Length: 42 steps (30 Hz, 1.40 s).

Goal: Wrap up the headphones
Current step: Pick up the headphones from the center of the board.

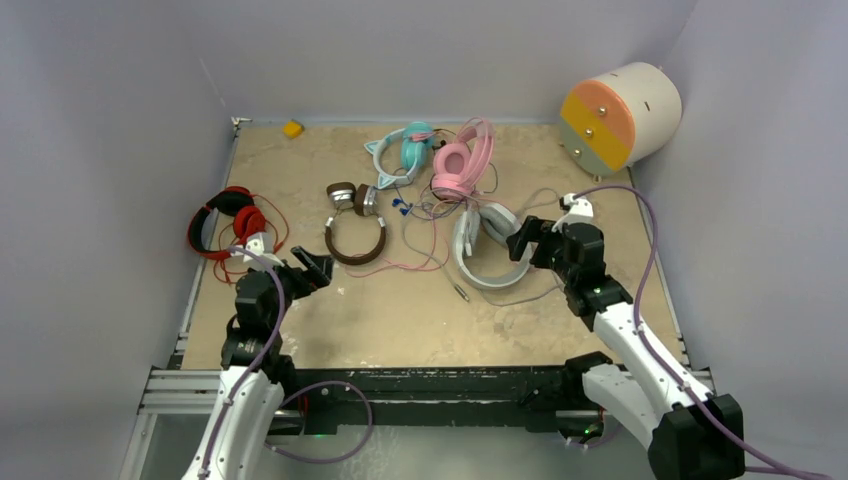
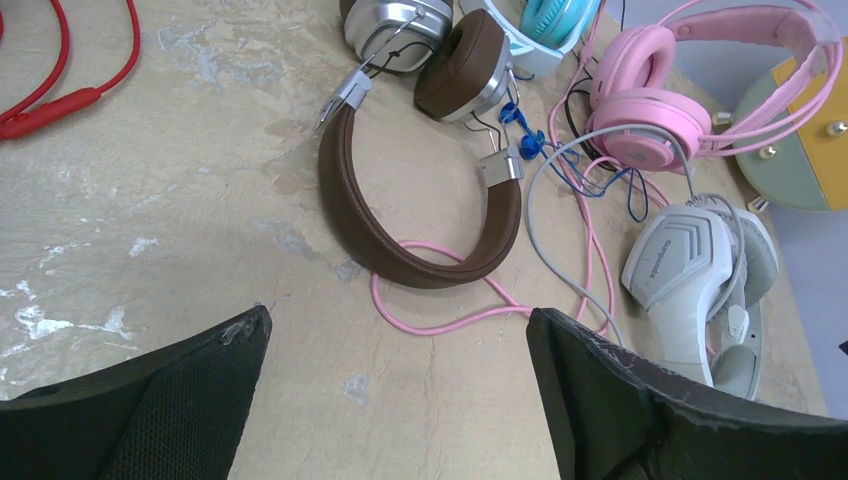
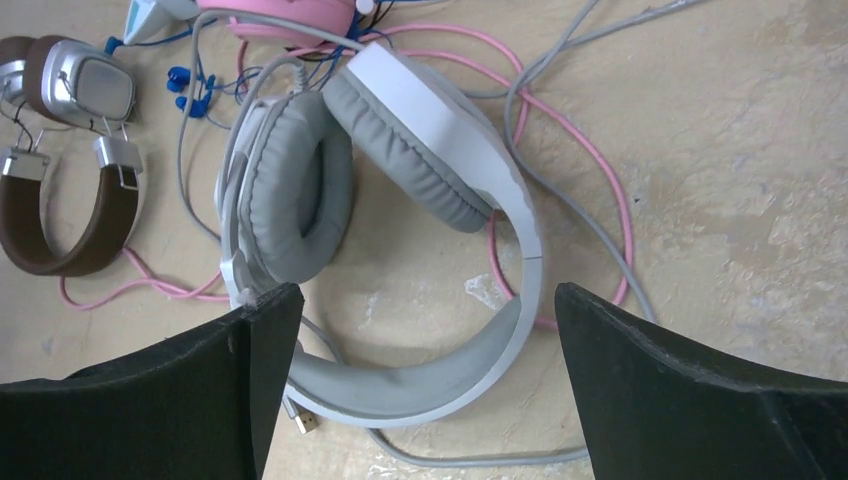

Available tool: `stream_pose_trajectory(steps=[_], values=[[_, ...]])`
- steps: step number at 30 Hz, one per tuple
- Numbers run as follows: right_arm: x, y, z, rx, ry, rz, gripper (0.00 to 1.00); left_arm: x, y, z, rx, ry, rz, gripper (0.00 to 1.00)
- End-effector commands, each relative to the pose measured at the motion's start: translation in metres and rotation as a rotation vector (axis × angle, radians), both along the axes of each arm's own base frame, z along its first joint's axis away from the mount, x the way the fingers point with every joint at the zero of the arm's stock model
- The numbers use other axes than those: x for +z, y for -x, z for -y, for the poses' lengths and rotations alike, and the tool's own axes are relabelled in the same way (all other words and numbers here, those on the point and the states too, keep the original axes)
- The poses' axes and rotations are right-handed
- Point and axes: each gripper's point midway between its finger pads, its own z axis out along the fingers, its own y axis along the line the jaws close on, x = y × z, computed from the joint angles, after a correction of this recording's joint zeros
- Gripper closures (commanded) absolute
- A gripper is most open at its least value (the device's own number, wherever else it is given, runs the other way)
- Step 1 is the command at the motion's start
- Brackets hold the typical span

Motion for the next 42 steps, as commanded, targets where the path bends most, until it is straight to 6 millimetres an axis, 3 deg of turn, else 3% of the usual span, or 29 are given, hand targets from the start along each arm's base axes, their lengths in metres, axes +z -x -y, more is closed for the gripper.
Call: stream_pose_trajectory(steps=[1, 9, 13, 16, 24, 28, 35, 38, 42], values=[[-0.001, 0.003, -0.007, 0.021, -0.052, 0.019, 0.01, 0.02, -0.004, 0.002, -0.018, -0.008, 0.076, 0.0], [-0.006, -0.006, -0.009, 0.009, -0.025, -0.1, 0.02, 0.021, -0.005, 0.01, -0.061, -0.004, 0.075, 0.01], [-0.007, -0.012, 0.003, -0.045, 0.035, -0.125, 0.03, 0.019, -0.005, 0.01, -0.066, -0.004, 0.068, 0.02], [-0.018, -0.016, 0.017, -0.121, 0.083, -0.179, 0.03, 0.019, -0.005, 0.011, -0.068, -0.003, 0.068, 0.02], [-0.057, -0.02, 0.024, -0.143, 0.18, -0.358, 0.1, 0.02, -0.004, 0.02, -0.128, 0.003, 0.079, 0.03], [-0.067, -0.02, 0.016, -0.088, 0.185, -0.387, 0.15, 0.027, -0.004, 0.032, -0.2, 0.009, 0.126, 0.06], [-0.081, -0.014, -0.005, 0.007, 0.184, -0.444, 0.34, 0.023, -0.006, 0.032, -0.202, 0.011, 0.11, 0.06], [-0.081, -0.005, -0.029, 0.082, 0.166, -0.467, 0.37, 0.022, -0.006, 0.031, -0.197, 0.011, 0.106, 0.07], [-0.067, 0.017, -0.079, 0.206, 0.112, -0.43, 0.35, 0.022, -0.006, 0.03, -0.191, 0.01, 0.103, 0.07]])
